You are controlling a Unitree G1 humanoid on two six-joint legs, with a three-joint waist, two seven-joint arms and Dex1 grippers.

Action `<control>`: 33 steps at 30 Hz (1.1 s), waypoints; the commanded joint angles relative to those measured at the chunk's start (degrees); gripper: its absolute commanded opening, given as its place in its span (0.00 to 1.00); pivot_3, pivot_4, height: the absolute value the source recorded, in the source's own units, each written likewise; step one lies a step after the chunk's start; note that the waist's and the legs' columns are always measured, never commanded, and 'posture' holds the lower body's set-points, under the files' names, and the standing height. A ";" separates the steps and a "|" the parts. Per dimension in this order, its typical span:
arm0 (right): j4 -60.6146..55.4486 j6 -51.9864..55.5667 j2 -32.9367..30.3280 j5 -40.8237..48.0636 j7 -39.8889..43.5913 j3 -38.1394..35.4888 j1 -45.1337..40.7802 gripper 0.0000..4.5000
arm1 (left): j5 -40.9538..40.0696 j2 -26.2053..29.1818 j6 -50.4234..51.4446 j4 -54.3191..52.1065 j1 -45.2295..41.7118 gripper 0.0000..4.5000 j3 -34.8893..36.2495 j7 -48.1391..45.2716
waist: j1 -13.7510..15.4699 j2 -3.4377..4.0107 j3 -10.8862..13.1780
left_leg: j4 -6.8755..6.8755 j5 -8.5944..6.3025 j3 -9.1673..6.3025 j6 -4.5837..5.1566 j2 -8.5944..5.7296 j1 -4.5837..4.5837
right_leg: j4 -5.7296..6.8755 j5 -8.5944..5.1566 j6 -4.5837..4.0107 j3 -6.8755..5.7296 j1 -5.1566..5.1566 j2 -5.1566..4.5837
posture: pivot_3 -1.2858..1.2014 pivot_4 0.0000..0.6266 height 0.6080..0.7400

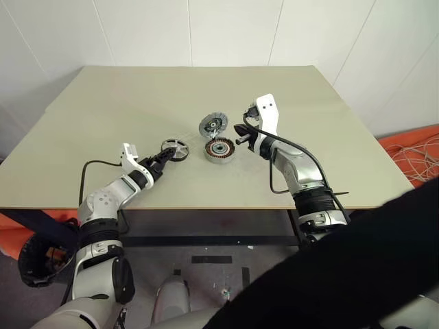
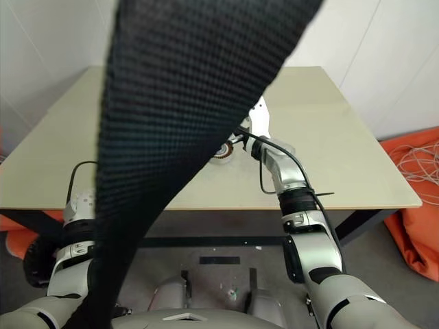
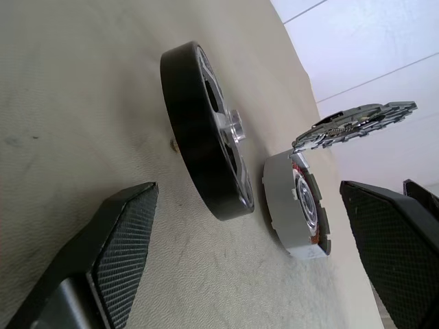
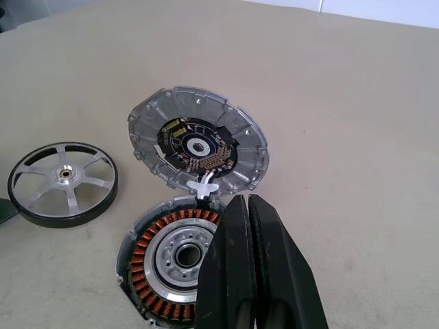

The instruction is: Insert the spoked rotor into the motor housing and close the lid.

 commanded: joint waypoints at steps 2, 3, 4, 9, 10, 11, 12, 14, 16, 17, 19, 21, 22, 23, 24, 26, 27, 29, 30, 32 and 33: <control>-1.31 -1.26 -0.37 0.73 -0.14 -0.08 -0.64 0.00 | -0.91 -0.21 -3.21 2.70 -2.63 1.00 1.77 -0.14 | 0.00 0.00 0.00 | 0.00 0.00 0.00 0.00 0.00 0.01 | 0.00 0.00 0.00 0.00 0.01 0.00 | 0.52 0.00 1.00; -1.31 -1.25 -0.41 0.74 -0.15 -0.10 -0.64 0.00 | -0.93 -0.33 -3.86 3.53 -2.96 1.00 2.21 0.09 | 0.01 0.00 0.00 | 0.01 0.00 0.00 0.00 -0.01 0.01 | 0.00 0.00 0.00 0.00 0.01 0.00 | 0.52 0.00 1.00; -1.31 -1.21 -0.44 0.75 -0.19 -0.13 -0.63 0.00 | -1.15 -0.51 -4.93 5.05 -3.59 1.00 3.15 0.48 | 0.00 0.00 0.00 | 0.01 0.00 0.00 0.00 -0.01 0.02 | 0.01 0.00 0.00 0.00 0.02 0.00 | 0.52 0.00 1.00; -1.59 -1.01 -0.53 0.77 -0.32 -0.17 -0.47 0.00 | -1.56 -1.19 -7.75 9.18 -5.52 0.81 5.37 2.10 | -0.02 0.00 0.00 | 0.01 0.01 0.00 -0.01 -0.01 0.03 | 0.01 0.01 0.01 0.01 0.02 0.00 | 0.52 0.00 1.00; -1.64 -1.00 -0.55 0.76 -0.34 -0.15 -0.44 0.00 | -1.51 -1.14 -7.69 9.53 -5.63 0.74 5.28 1.87 | -0.02 0.00 0.00 | 0.01 0.01 0.00 -0.01 -0.01 0.02 | 0.01 0.01 0.02 0.01 0.02 0.00 | 0.52 0.00 1.00; -1.67 -0.97 -0.57 0.78 -0.35 -0.14 -0.42 0.00 | -1.48 -1.13 -7.66 9.85 -5.75 0.67 5.20 1.75 | -0.03 0.00 0.00 | 0.00 0.01 -0.01 -0.01 -0.01 0.01 | 0.00 0.03 0.05 0.01 0.01 0.00 | 0.52 0.00 1.00; -1.75 -0.95 -0.59 0.81 -0.37 -0.12 -0.38 0.00 | -1.42 -1.13 -7.65 10.06 -5.80 0.67 5.09 1.62 | -0.02 0.00 0.00 | 0.00 0.00 -0.01 0.00 -0.01 0.00 | 0.00 0.06 0.10 0.00 0.00 0.00 | 0.52 0.00 1.00; -1.84 -0.91 -0.59 0.85 -0.42 -0.10 -0.32 0.00 | -1.41 -1.11 -7.64 10.22 -5.83 0.67 5.00 1.47 | 0.04 0.00 0.00 | -0.01 0.00 -0.01 0.01 -0.01 -0.01 | -0.01 0.07 0.12 -0.01 0.00 0.00 | 0.52 0.00 1.00; -1.84 -0.92 -0.59 0.87 -0.41 -0.08 -0.26 0.00 | -1.48 -1.10 -7.38 10.19 -5.78 0.67 4.83 1.18 | 0.03 0.00 0.00 | -0.01 0.00 -0.01 0.01 -0.01 -0.01 | -0.01 0.06 0.11 -0.02 0.00 0.00 | 0.52 0.00 1.00; -1.87 -0.91 -0.59 0.88 -0.39 -0.08 -0.22 0.00 | -1.51 -1.10 -7.30 10.16 -5.76 0.67 4.78 1.11 | 0.01 0.00 0.00 | -0.01 -0.01 -0.01 0.01 -0.01 -0.01 | -0.01 0.06 0.10 -0.02 0.00 0.00 | 0.52 0.00 1.00; -1.84 -0.92 -0.56 0.88 -0.40 -0.06 -0.19 0.00 | -1.61 -1.19 -7.17 10.10 -5.73 0.67 4.69 0.94 | 0.02 0.00 0.00 | -0.01 0.00 -0.01 0.01 0.00 -0.01 | 0.00 0.04 0.07 -0.02 0.00 0.00 | 0.52 0.00 1.00; -1.75 -0.95 -0.50 0.88 -0.45 -0.06 -0.20 0.00 | -1.90 -1.38 -7.03 10.09 -5.78 0.63 4.77 0.77 | 0.02 0.00 0.00 | -0.01 0.00 -0.01 0.01 0.00 -0.01 | -0.01 0.04 0.07 -0.02 0.00 0.00 | 0.52 0.00 1.00; -1.67 -0.98 -0.48 0.86 -0.47 -0.05 -0.22 0.00 | -2.16 -1.49 -6.83 9.97 -5.79 0.59 4.76 0.42 | 0.02 -0.01 0.00 | -0.01 0.00 -0.01 0.01 -0.01 -0.01 | -0.01 0.04 0.07 -0.02 0.00 0.00 | 0.52 0.00 1.00; -1.59 -1.01 -0.45 0.85 -0.50 -0.05 -0.26 0.00 | -2.69 -1.67 -6.32 9.59 -5.76 0.54 4.83 0.02 | 0.03 -0.01 0.00 | -0.01 0.00 -0.01 0.01 -0.01 -0.02 | -0.01 0.05 0.08 -0.02 0.00 0.00 | 0.52 0.00 1.00; -1.54 -1.03 -0.44 0.83 -0.52 -0.04 -0.27 0.00 | -3.12 -1.82 -5.91 9.19 -5.71 0.48 4.89 -0.15 | 0.03 -0.01 0.00 | -0.01 0.00 -0.01 0.01 -0.01 -0.02 | -0.01 0.05 0.08 -0.02 0.00 0.00 | 0.52 0.00 1.00; -1.76 -0.92 -0.46 0.85 -0.56 -0.06 -0.14 0.00 | -3.58 -2.01 -5.25 8.56 -5.51 0.33 4.98 -0.07 | 0.02 -0.01 0.01 | -0.01 -0.01 -0.01 0.01 -0.01 -0.02 | -0.01 0.05 0.08 -0.02 0.00 0.00 | 0.52 0.00 1.00; -1.81 -0.90 -0.47 0.84 -0.59 -0.05 -0.10 0.00 | -3.69 -2.05 -5.09 8.40 -5.44 0.26 5.00 0.00 | 0.01 -0.01 0.01 | -0.01 -0.01 -0.01 0.01 0.00 -0.02 | -0.01 0.05 0.07 -0.02 -0.01 0.00 | 0.52 0.00 1.00; -1.68 -0.95 -0.47 0.80 -0.62 -0.04 -0.11 0.00 | -3.91 -2.07 -4.81 8.11 -5.29 0.11 4.98 0.00 | 0.00 -0.01 0.01 | -0.01 -0.01 -0.01 0.01 0.00 -0.02 | -0.01 0.04 0.07 -0.02 -0.01 0.00 | 0.52 0.00 1.00; -1.60 -0.99 -0.46 0.78 -0.64 -0.03 -0.13 0.00 | -4.08 -2.11 -4.60 7.85 -5.20 0.09 4.95 0.10 | -0.01 -0.01 0.01 | -0.01 0.00 -0.01 0.01 0.00 -0.01 | -0.01 0.03 0.05 -0.02 0.00 0.00 | 0.52 0.00 1.00; -1.61 -0.97 -0.50 0.78 -0.65 -0.05 -0.08 0.00 | -4.24 -2.13 -4.26 7.63 -5.00 0.09 4.90 0.19 | -0.01 -0.01 0.01 | -0.01 -0.01 -0.01 0.01 0.00 -0.02 | -0.01 0.02 0.03 -0.02 0.00 0.00 | 0.52 0.00 1.00; -1.56 -0.99 -0.50 0.77 -0.66 -0.04 -0.08 0.00 | -4.26 -2.11 -4.16 7.57 -4.94 0.09 4.86 0.16 | -0.01 -0.01 0.01 | -0.01 -0.01 -0.01 0.01 0.00 -0.02 | -0.01 0.02 0.03 -0.02 0.00 0.00 | 0.52 0.00 1.00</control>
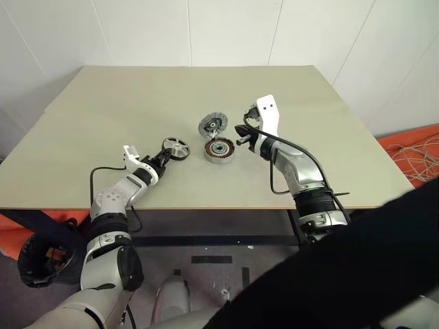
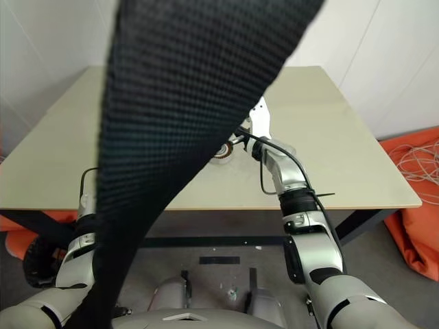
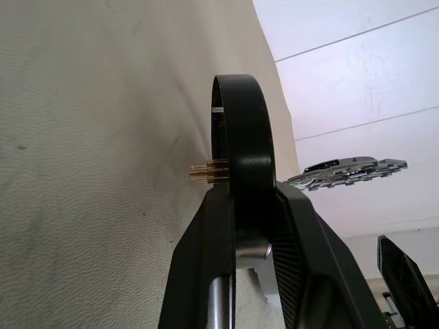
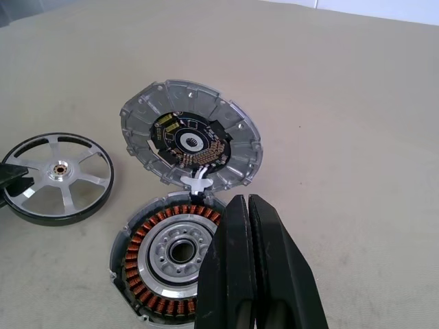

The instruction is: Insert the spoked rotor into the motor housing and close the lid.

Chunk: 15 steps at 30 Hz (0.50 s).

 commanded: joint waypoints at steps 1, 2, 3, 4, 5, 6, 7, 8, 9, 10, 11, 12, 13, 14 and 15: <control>-1.46 -1.04 -0.23 0.73 -0.22 -0.12 -0.42 0.00 | -1.60 0.31 0.93 -2.91 -0.47 0.09 -0.12 -0.79 | 0.00 0.00 0.00 | 0.00 0.00 0.00 0.00 0.00 0.00 | 0.00 0.01 0.01 0.00 0.00 0.00 | 0.52 0.00 1.00; -1.35 -1.10 -0.22 0.70 -0.23 -0.10 -0.44 0.00 | -1.90 0.21 1.68 -3.60 -0.34 0.09 -0.34 -0.90 | 0.01 0.00 0.00 | 0.00 0.00 0.00 0.00 0.00 0.00 | 0.00 0.01 0.02 0.00 0.00 0.00 | 0.52 0.00 1.00; -1.26 -1.13 -0.20 0.68 -0.26 -0.10 -0.46 0.00 | -2.32 0.06 2.45 -4.18 -0.27 0.09 -0.41 -0.89 | 0.01 0.00 0.00 | 0.00 0.00 0.00 0.00 0.00 0.00 | 0.00 0.01 0.02 0.00 0.00 0.00 | 0.52 0.00 1.00; -1.15 -1.16 -0.20 0.66 -0.30 -0.11 -0.49 0.00 | -2.97 -0.09 3.29 -4.65 -0.24 0.09 -0.33 -1.03 | 0.02 0.00 0.00 | 0.00 0.00 0.00 0.00 0.00 -0.01 | -0.01 0.01 0.02 0.00 0.00 0.00 | 0.52 0.00 1.00; -1.02 -1.19 -0.20 0.65 -0.36 -0.15 -0.52 0.00 | -3.73 -0.18 4.17 -4.99 -0.21 0.09 -0.11 -1.26 | 0.02 0.00 0.00 | 0.00 0.00 0.00 0.00 0.00 -0.01 | -0.01 0.01 0.02 0.00 -0.01 0.00 | 0.52 0.00 1.00; -0.90 -1.19 -0.27 0.63 -0.49 -0.25 -0.49 0.00 | -5.59 -0.35 6.14 -5.87 0.02 0.09 0.42 -1.76 | 0.02 -0.01 0.00 | 0.00 0.00 0.00 0.01 0.00 -0.01 | -0.01 0.01 0.02 0.00 -0.01 0.00 | 0.52 0.00 1.00; -0.72 -1.21 -0.39 0.59 -0.59 -0.35 -0.49 0.00 | -7.68 -0.51 8.25 -6.69 0.22 0.09 1.11 -2.12 | 0.02 -0.01 0.01 | 0.00 0.00 0.00 0.01 0.00 -0.01 | -0.01 0.00 -0.01 0.00 -0.01 0.00 | 0.52 0.00 1.00; -0.53 -1.28 -0.55 0.58 -0.67 -0.47 -0.52 0.00 | -9.40 -0.57 10.13 -7.51 0.49 0.09 1.52 -2.48 | 0.01 -0.01 0.01 | 0.00 0.00 0.00 0.01 0.00 -0.01 | -0.01 -0.01 -0.02 0.00 -0.01 0.00 | 0.52 0.00 1.00; -0.39 -1.31 -0.67 0.58 -0.74 -0.57 -0.54 0.00 | -10.73 -0.60 11.69 -8.04 0.71 0.09 1.84 -2.49 | 0.01 -0.01 0.01 | 0.00 0.00 0.01 0.01 0.00 -0.01 | -0.01 -0.01 -0.02 0.00 -0.01 0.00 | 0.52 0.00 1.00; -0.31 -1.35 -0.76 0.59 -0.81 -0.62 -0.56 0.00 | -11.58 -0.60 12.69 -8.39 0.90 0.09 2.01 -2.35 | 0.01 -0.01 0.01 | 0.00 0.00 0.01 0.00 0.00 -0.01 | -0.01 -0.02 -0.03 0.00 -0.01 0.00 | 0.52 0.00 1.00; -0.20 -1.39 -0.86 0.61 -0.86 -0.66 -0.58 0.00 | -12.33 -0.55 13.72 -8.57 1.06 0.09 2.03 -2.35 | 0.00 -0.01 0.01 | 0.00 0.00 0.01 0.00 0.00 -0.01 | 0.00 -0.02 -0.03 0.00 -0.02 0.00 | 0.52 0.00 1.00; -0.16 -1.42 -0.93 0.62 -0.91 -0.67 -0.58 0.00 | -12.87 -0.52 14.54 -8.64 1.18 0.09 1.97 -2.31 | -0.02 -0.01 0.01 | 0.00 0.00 0.01 0.00 0.00 0.00 | 0.00 -0.02 -0.03 0.00 -0.01 0.00 | 0.52 0.00 1.00; -0.14 -1.43 -0.97 0.64 -0.96 -0.66 -0.59 0.00 | -13.30 -0.48 15.15 -8.66 1.25 0.09 1.89 -2.36 | -0.03 -0.01 0.01 | 0.00 0.00 0.01 0.01 0.00 0.00 | 0.00 -0.02 -0.03 0.00 -0.01 0.00 | 0.52 0.00 1.00; -0.14 -1.44 -1.00 0.67 -0.99 -0.64 -0.59 0.00 | -13.84 -0.56 15.78 -8.61 1.22 0.09 1.88 -2.45 | -0.03 -0.01 0.01 | 0.00 0.00 0.01 0.00 0.00 0.00 | 0.00 -0.02 -0.03 0.00 -0.01 0.00 | 0.52 0.00 1.00; -0.13 -1.44 -1.01 0.68 -1.04 -0.60 -0.59 0.00 | -14.10 -0.81 16.36 -8.51 1.04 0.09 1.56 -2.48 | -0.03 -0.01 0.01 | 0.00 0.00 0.01 0.00 -0.01 0.00 | 0.00 -0.02 -0.03 0.00 -0.01 0.00 | 0.52 0.00 1.00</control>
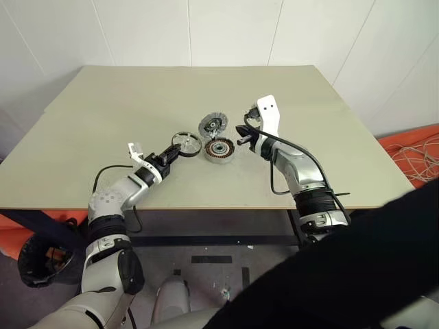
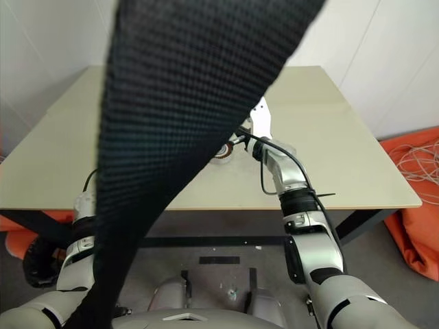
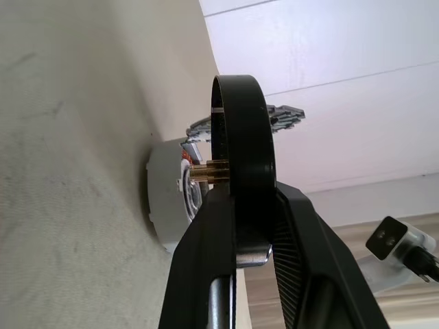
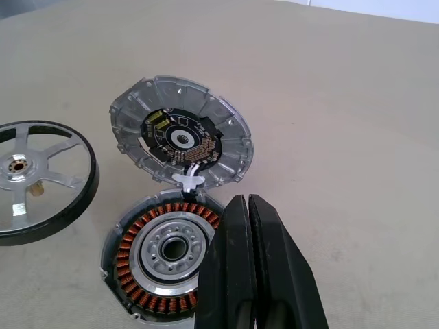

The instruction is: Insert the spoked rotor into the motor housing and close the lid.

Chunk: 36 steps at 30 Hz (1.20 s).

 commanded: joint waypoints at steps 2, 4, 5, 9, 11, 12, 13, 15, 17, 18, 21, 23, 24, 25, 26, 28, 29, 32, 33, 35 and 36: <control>-0.42 -1.36 -0.41 0.68 -0.27 -0.47 -0.61 0.00 | -2.29 -0.78 2.80 -0.91 -1.50 0.09 -1.23 -0.76 | 0.03 0.00 0.00 | 0.00 0.00 0.00 0.00 0.00 0.00 | 0.00 0.00 0.00 0.00 0.00 0.00 | 0.52 0.00 1.00; -0.18 -1.50 -0.34 0.62 -0.38 -0.38 -0.73 0.00 | -0.86 -1.47 3.20 0.56 -2.71 0.09 -3.35 -1.21 | 0.12 0.00 0.00 | 0.00 0.00 0.00 0.00 -0.01 -0.01 | -0.01 0.00 0.01 0.00 0.01 0.00 | 0.52 0.00 1.00; -0.08 -1.56 -0.31 0.59 -0.42 -0.34 -0.77 0.00 | -0.42 -1.63 3.14 1.04 -3.10 0.09 -3.96 -1.38 | 0.18 -0.01 0.00 | 0.00 0.00 0.00 0.00 -0.01 -0.01 | -0.01 0.00 0.01 0.00 0.02 -0.01 | 0.52 0.00 1.00; -0.34 -1.52 -0.39 0.67 -0.44 -0.36 -0.74 0.00 | 0.94 -2.78 1.16 5.95 -7.24 0.09 -4.97 -2.16 | 0.16 -0.02 0.02 | 0.01 0.00 0.00 0.00 -0.01 0.00 | -0.02 0.01 0.02 0.00 0.02 -0.01 | 0.52 0.00 1.00; -0.47 -1.54 -0.49 0.67 -0.46 -0.39 -0.58 0.00 | 1.96 -3.32 -0.71 8.99 -9.63 0.09 -5.20 -2.69 | 0.15 -0.03 0.02 | 0.01 0.01 -0.01 0.00 -0.01 0.00 | -0.01 0.04 0.07 0.00 0.01 0.00 | 0.52 0.00 1.00; -0.53 -1.55 -0.53 0.67 -0.49 -0.41 -0.51 0.00 | 2.50 -3.56 -1.97 10.87 -10.92 0.09 -5.14 -3.05 | 0.16 -0.03 0.02 | 0.00 0.01 -0.01 0.00 -0.02 0.00 | -0.02 0.05 0.08 0.00 0.01 0.00 | 0.52 0.00 1.00; -0.55 -1.56 -0.55 0.66 -0.52 -0.42 -0.48 0.00 | 2.98 -3.68 -3.04 12.58 -12.03 0.09 -5.04 -3.43 | 0.16 -0.03 0.02 | 0.00 0.01 -0.01 0.00 -0.02 0.00 | -0.02 0.07 0.13 0.00 0.01 0.00 | 0.52 0.00 1.00; -0.73 -1.51 -0.58 0.68 -0.62 -0.46 -0.46 0.00 | 3.87 -3.99 -5.37 16.25 -14.38 0.09 -4.65 -4.02 | 0.17 -0.03 0.02 | 0.00 0.00 -0.01 0.01 -0.03 -0.01 | -0.05 0.12 0.22 0.00 0.02 0.00 | 0.52 0.00 1.00; -0.93 -1.41 -0.72 0.74 -0.69 -0.58 -0.52 0.00 | 4.87 -4.26 -7.11 19.20 -15.97 0.09 -4.61 -4.64 | 0.15 -0.03 0.02 | -0.02 -0.01 -0.01 0.02 -0.07 -0.01 | -0.09 0.13 0.23 0.01 0.02 0.00 | 0.52 0.00 1.00; -0.98 -1.40 -0.79 0.75 -0.72 -0.63 -0.54 0.00 | 5.25 -4.27 -7.59 20.23 -16.40 0.09 -4.64 -5.01 | 0.14 -0.03 0.02 | -0.04 -0.01 -0.01 0.03 -0.08 -0.01 | -0.11 0.14 0.24 0.01 0.02 0.00 | 0.52 0.00 1.00; -0.97 -1.37 -1.14 0.84 -0.90 -0.97 -0.58 0.00 | 6.47 -4.22 -8.95 23.11 -17.03 0.09 -4.62 -5.69 | 0.13 -0.04 0.02 | -0.07 -0.04 -0.01 0.09 -0.22 -0.01 | -0.11 0.14 0.24 0.00 0.01 0.00 | 0.52 0.00 1.00; -0.88 -1.35 -1.35 0.88 -1.08 -1.13 -0.61 0.00 | 7.14 -4.14 -9.70 24.50 -17.23 0.09 -4.49 -6.08 | 0.19 -0.04 0.03 | -0.08 -0.06 -0.01 0.11 -0.23 -0.02 | -0.11 0.14 0.24 -0.01 0.01 0.00 | 0.52 0.00 1.00; -0.76 -1.19 -1.53 0.83 -1.37 -1.30 -0.63 0.00 | 7.49 -4.13 -10.16 25.13 -17.34 0.09 -4.46 -6.12 | 0.20 -0.05 0.03 | -0.08 -0.07 -0.01 0.13 -0.23 -0.02 | -0.11 0.14 0.24 -0.01 0.01 0.00 | 0.52 0.00 1.00; -0.57 -1.06 -1.88 0.74 -1.76 -1.62 -0.71 0.00 | 7.81 -4.13 -10.60 25.65 -17.43 0.09 -4.45 -6.26 | 0.21 -0.05 0.04 | -0.08 -0.08 -0.01 0.14 -0.23 -0.03 | -0.12 0.14 0.24 -0.01 0.01 -0.01 | 0.52 0.00 1.00; -0.35 -0.92 -2.63 0.73 -2.25 -2.29 -0.84 0.00 | 8.20 -4.16 -11.06 25.99 -17.48 0.09 -4.48 -6.35 | 0.22 -0.05 0.04 | -0.08 -0.08 -0.01 0.15 -0.23 -0.03 | -0.12 0.14 0.24 -0.02 0.01 -0.01 | 0.52 0.00 1.00; -0.16 -0.51 -4.15 0.93 -3.06 -3.51 -1.01 0.00 | 8.59 -4.14 -11.45 26.36 -17.58 0.09 -4.46 -6.63 | 0.34 -0.06 0.04 | -0.08 -0.08 -0.02 0.15 -0.23 -0.04 | -0.12 0.14 0.24 -0.02 0.02 -0.01 | 0.52 0.00 1.00; -0.17 -0.37 -4.76 1.07 -3.18 -3.84 -0.99 0.00 | 8.72 -4.13 -11.56 26.47 -17.64 0.09 -4.44 -6.78 | 0.54 -0.06 0.04 | -0.07 -0.08 -0.02 0.15 -0.23 -0.03 | -0.12 0.14 0.24 -0.02 0.03 -0.02 | 0.52 0.00 1.00; -0.35 0.71 -7.35 1.25 -2.09 -4.33 0.09 0.00 | 9.21 -4.10 -12.03 26.92 -17.80 0.09 -4.26 -6.97 | 1.18 -0.06 0.04 | -0.06 -0.08 -0.02 0.15 -0.22 -0.02 | -0.12 0.14 0.24 -0.02 0.05 -0.03 | 0.52 0.00 1.00; -0.47 1.22 -8.08 1.29 -1.74 -4.38 0.50 0.00 | 9.36 -4.09 -12.20 27.10 -17.87 0.09 -4.21 -6.99 | 1.31 -0.06 0.04 | -0.06 -0.08 -0.02 0.15 -0.22 -0.02 | -0.12 0.14 0.24 -0.02 0.06 -0.03 | 0.52 0.00 1.00; -1.40 2.62 -9.23 1.72 -0.41 -4.11 1.44 0.00 | 9.78 -4.12 -12.52 27.45 -18.04 0.09 -4.14 -6.95 | 1.36 -0.06 0.04 | -0.06 -0.08 -0.02 0.15 -0.22 0.00 | -0.12 0.14 0.24 -0.02 0.07 -0.03 | 0.52 0.00 1.00; -2.65 3.95 -9.92 2.12 1.04 -3.63 2.29 0.00 | 10.02 -4.18 -12.66 27.66 -18.14 0.09 -4.08 -6.89 | 1.37 -0.06 0.04 | -0.06 -0.08 -0.02 0.15 -0.23 0.01 | -0.11 0.15 0.25 -0.02 0.06 -0.02 | 0.52 0.00 1.00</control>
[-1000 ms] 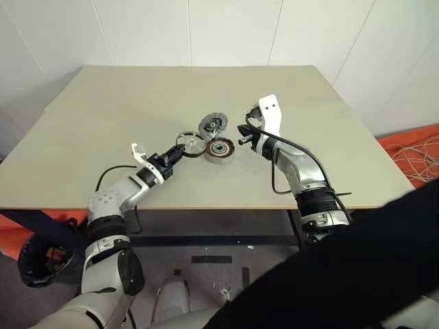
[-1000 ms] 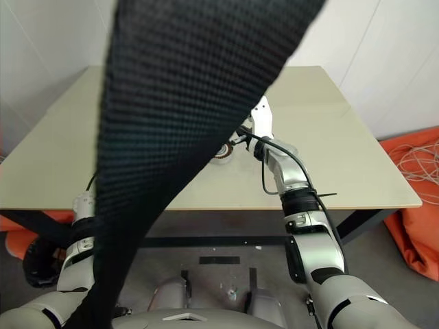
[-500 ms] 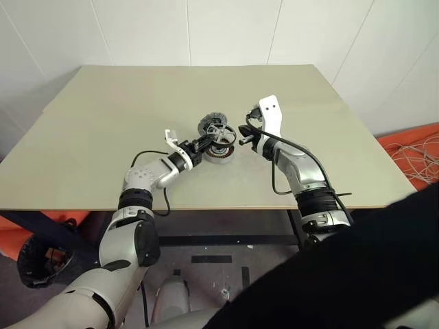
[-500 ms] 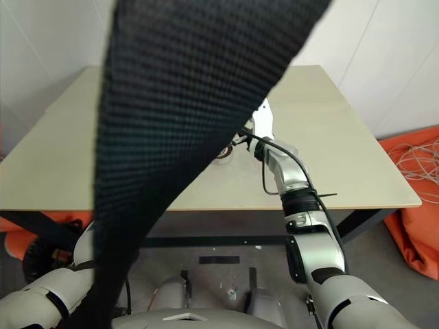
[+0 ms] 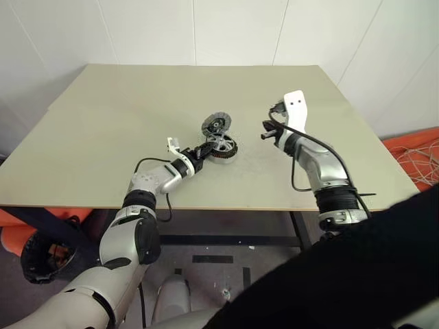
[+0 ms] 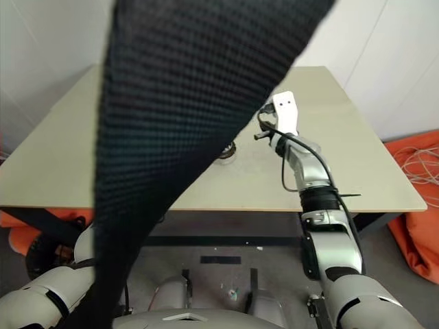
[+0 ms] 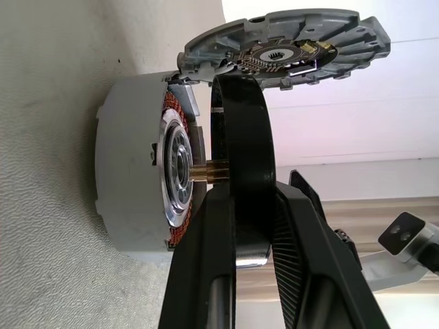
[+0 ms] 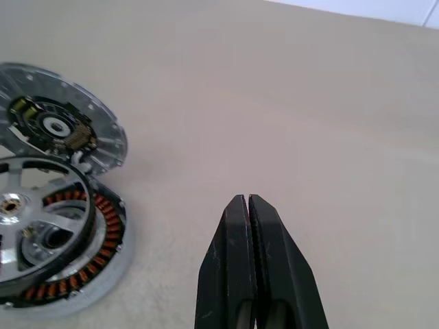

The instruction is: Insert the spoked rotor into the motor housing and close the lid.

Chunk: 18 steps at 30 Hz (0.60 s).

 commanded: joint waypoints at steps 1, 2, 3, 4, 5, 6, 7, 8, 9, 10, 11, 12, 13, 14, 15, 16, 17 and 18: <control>-5.54 4.21 -2.53 2.13 5.22 1.04 2.67 0.00 | 0.67 -0.09 -1.03 0.26 -2.44 0.09 0.27 -0.91 | 0.07 0.00 0.00 | 0.00 0.00 0.00 0.00 0.00 0.00 | 0.00 0.00 0.00 -0.02 0.01 0.00 | 0.52 0.00 1.00; -7.61 5.70 -3.38 2.32 7.16 2.16 4.12 0.00 | 0.87 -0.19 -1.08 0.44 -2.53 0.09 0.30 -0.88 | 0.16 0.00 0.00 | 0.00 0.00 0.00 0.01 -0.02 -0.01 | -0.01 0.00 0.00 -0.02 0.00 0.00 | 0.52 0.00 1.00; -9.73 7.32 -4.18 2.40 8.72 3.32 5.59 0.00 | 1.03 -0.27 -1.11 0.59 -2.60 0.09 0.33 -0.92 | 0.23 -0.01 0.01 | 0.00 -0.02 0.00 0.04 -0.02 -0.01 | -0.02 0.00 0.01 -0.02 0.02 0.00 | 0.52 0.00 1.00; -11.24 8.48 -4.68 2.43 9.63 4.01 6.57 0.00 | 1.16 -0.30 -1.10 0.68 -2.65 0.09 0.36 -0.97 | 0.28 -0.01 0.01 | 0.00 -0.03 0.00 0.06 -0.01 -0.02 | -0.03 0.01 0.01 -0.02 0.02 0.00 | 0.52 0.00 1.00; -13.35 10.21 -5.48 2.77 11.20 4.99 7.98 0.00 | 1.29 -0.34 -1.09 0.76 -2.69 0.09 0.40 -1.01 | 0.27 -0.01 0.01 | 0.00 -0.03 0.00 0.06 -0.01 -0.02 | -0.04 0.01 0.02 -0.02 0.01 0.00 | 0.52 0.00 1.00; -16.16 11.53 -6.45 3.50 13.29 5.85 9.96 0.00 | 1.40 -0.38 -0.98 0.82 -2.73 0.09 0.44 -1.05 | 0.32 -0.02 0.01 | 0.00 -0.03 0.00 0.06 -0.01 -0.02 | -0.04 0.01 0.03 -0.02 0.01 0.00 | 0.52 0.00 1.00; -18.45 12.76 -7.21 4.21 14.75 6.24 11.50 0.00 | 1.54 -0.41 -0.95 0.89 -2.78 0.09 0.47 -1.08 | 0.49 -0.02 0.01 | 0.00 -0.03 -0.01 0.06 -0.01 -0.02 | -0.04 0.01 0.03 -0.02 0.01 0.00 | 0.52 0.00 1.00; -20.33 13.91 -7.77 4.96 15.69 6.27 12.62 0.00 | 1.61 -0.43 -0.89 0.94 -2.81 0.09 0.54 -1.06 | 0.52 -0.02 0.01 | 0.00 -0.03 -0.02 0.06 0.01 0.00 | -0.05 0.02 0.03 -0.04 0.05 0.00 | 0.52 0.00 1.00; -21.97 14.70 -8.26 5.71 16.46 6.10 13.47 0.00 | 1.69 -0.45 -0.84 1.09 -2.87 0.09 0.61 -0.97 | 0.56 -0.02 0.01 | 0.00 -0.03 -0.02 0.06 0.04 0.01 | -0.05 0.02 0.04 -0.04 0.05 0.00 | 0.52 0.00 1.00; -23.18 14.89 -8.64 6.13 17.09 6.07 14.03 0.00 | 1.79 -0.48 -0.83 1.24 -2.92 0.09 0.65 -0.95 | 0.58 -0.02 0.01 | 0.00 -0.03 -0.02 0.06 0.07 0.02 | -0.04 0.02 0.04 -0.04 0.06 0.00 | 0.52 0.00 1.00; -24.23 14.98 -8.92 6.50 17.64 6.09 14.51 0.00 | 1.85 -0.51 -0.74 1.36 -2.95 0.09 0.69 -0.95 | 0.58 -0.02 0.01 | 0.01 -0.03 -0.02 0.06 0.12 0.03 | -0.04 0.02 0.04 -0.03 0.07 0.00 | 0.52 0.00 1.00; -24.93 15.14 -9.07 6.77 18.03 6.11 14.80 0.00 | 1.91 -0.55 -0.70 1.46 -2.98 0.09 0.74 -0.98 | 0.58 -0.02 0.01 | 0.02 -0.02 -0.02 0.06 0.15 0.04 | -0.04 0.03 0.05 -0.03 0.07 -0.01 | 0.52 0.00 1.00; -25.46 15.21 -9.10 7.02 18.27 6.16 15.03 0.00 | 1.98 -0.61 -0.75 1.68 -3.01 0.09 0.82 -0.97 | 0.57 -0.02 0.01 | 0.03 -0.02 -0.01 0.05 0.16 0.04 | -0.04 0.03 0.05 -0.02 0.07 -0.01 | 0.52 0.00 1.00; -25.97 15.36 -9.05 7.29 18.38 6.20 15.22 0.00 | 2.08 -0.66 -0.92 2.00 -3.05 0.09 0.89 -1.00 | 0.57 -0.02 0.01 | 0.03 -0.01 -0.01 0.04 0.17 0.06 | -0.04 0.02 0.04 -0.01 0.09 -0.01 | 0.52 0.00 1.00; -26.37 15.48 -8.93 7.47 18.44 6.24 15.33 0.00 | 2.13 -0.69 -1.13 2.42 -3.14 0.09 1.04 -0.96 | 0.57 -0.02 0.01 | 0.04 -0.01 -0.01 0.04 0.17 0.08 | -0.04 0.02 0.04 -0.02 0.11 -0.01 | 0.52 0.00 1.00; -26.76 15.60 -8.80 7.61 18.42 6.29 15.44 0.00 | 2.11 -0.72 -1.35 2.85 -3.24 0.09 1.27 -0.94 | 0.58 -0.02 0.01 | 0.04 0.00 -0.01 0.03 0.17 0.10 | -0.04 0.01 0.02 -0.02 0.13 -0.01 | 0.52 0.00 1.00; -27.06 15.74 -8.65 7.65 18.28 6.41 15.49 0.00 | 2.18 -0.73 -1.71 3.41 -3.40 0.09 1.48 -0.98 | 0.60 -0.02 0.01 | 0.04 0.00 -0.01 0.03 0.18 0.12 | -0.04 -0.02 -0.03 -0.02 0.16 -0.01 | 0.52 0.00 1.00; -27.30 15.85 -8.56 7.68 18.15 6.51 15.56 0.00 | 2.26 -0.74 -1.99 3.86 -3.54 0.09 1.65 -1.05 | 0.62 -0.02 0.01 | 0.04 0.01 -0.01 0.03 0.17 0.14 | -0.04 -0.10 -0.17 -0.02 0.19 -0.02 | 0.52 0.00 1.00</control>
